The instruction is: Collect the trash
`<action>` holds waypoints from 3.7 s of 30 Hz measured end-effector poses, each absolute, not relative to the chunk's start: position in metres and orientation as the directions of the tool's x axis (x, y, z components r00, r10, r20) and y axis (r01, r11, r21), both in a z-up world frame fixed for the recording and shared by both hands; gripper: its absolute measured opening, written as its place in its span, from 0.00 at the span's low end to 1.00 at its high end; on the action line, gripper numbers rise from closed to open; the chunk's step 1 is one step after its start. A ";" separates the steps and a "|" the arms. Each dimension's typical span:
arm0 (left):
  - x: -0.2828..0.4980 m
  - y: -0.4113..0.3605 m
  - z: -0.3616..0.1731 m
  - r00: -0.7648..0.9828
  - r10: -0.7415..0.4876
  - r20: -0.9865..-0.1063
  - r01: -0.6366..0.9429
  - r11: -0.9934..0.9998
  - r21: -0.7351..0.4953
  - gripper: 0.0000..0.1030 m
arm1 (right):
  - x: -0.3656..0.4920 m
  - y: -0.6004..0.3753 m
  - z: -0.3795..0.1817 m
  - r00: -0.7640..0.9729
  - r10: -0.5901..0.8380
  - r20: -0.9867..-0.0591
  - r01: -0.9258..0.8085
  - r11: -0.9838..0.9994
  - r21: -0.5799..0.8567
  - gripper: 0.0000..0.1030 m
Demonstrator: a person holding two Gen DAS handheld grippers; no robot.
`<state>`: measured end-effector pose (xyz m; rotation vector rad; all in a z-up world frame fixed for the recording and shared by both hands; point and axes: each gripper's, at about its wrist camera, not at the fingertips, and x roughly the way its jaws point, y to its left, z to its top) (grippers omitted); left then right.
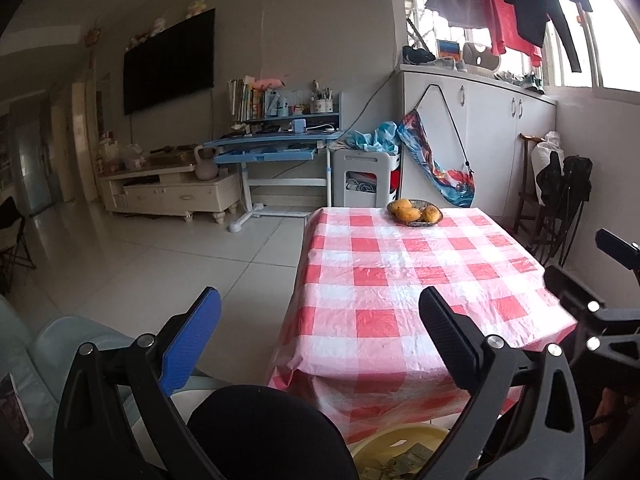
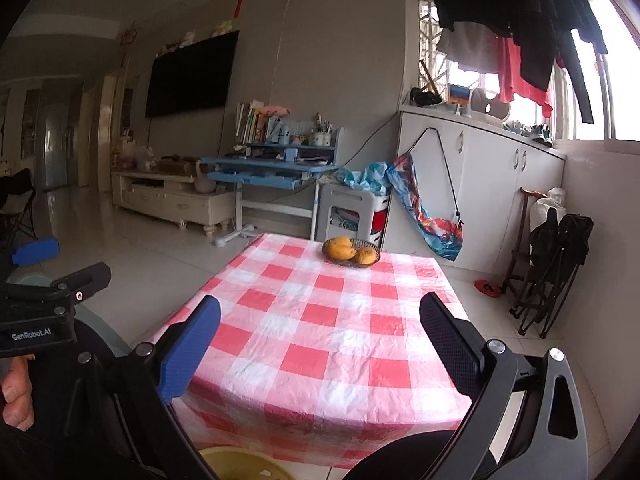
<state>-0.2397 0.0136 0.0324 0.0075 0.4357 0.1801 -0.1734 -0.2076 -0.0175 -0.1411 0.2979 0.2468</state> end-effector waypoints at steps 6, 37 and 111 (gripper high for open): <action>-0.238 0.014 0.031 0.890 0.173 -0.422 -0.178 0.984 0.028 0.93 | -0.173 -0.205 -0.023 0.925 0.213 -0.313 -0.257 0.960 -0.106 0.92; -0.236 0.004 0.033 0.894 0.193 -0.403 -0.186 0.981 0.056 0.93 | -0.173 -0.217 -0.023 0.935 0.153 -0.320 -0.211 0.965 -0.156 0.93; -0.236 0.002 0.034 0.897 0.188 -0.401 -0.179 0.982 0.059 0.93 | -0.173 -0.235 -0.021 0.937 0.144 -0.318 -0.207 0.963 -0.171 0.93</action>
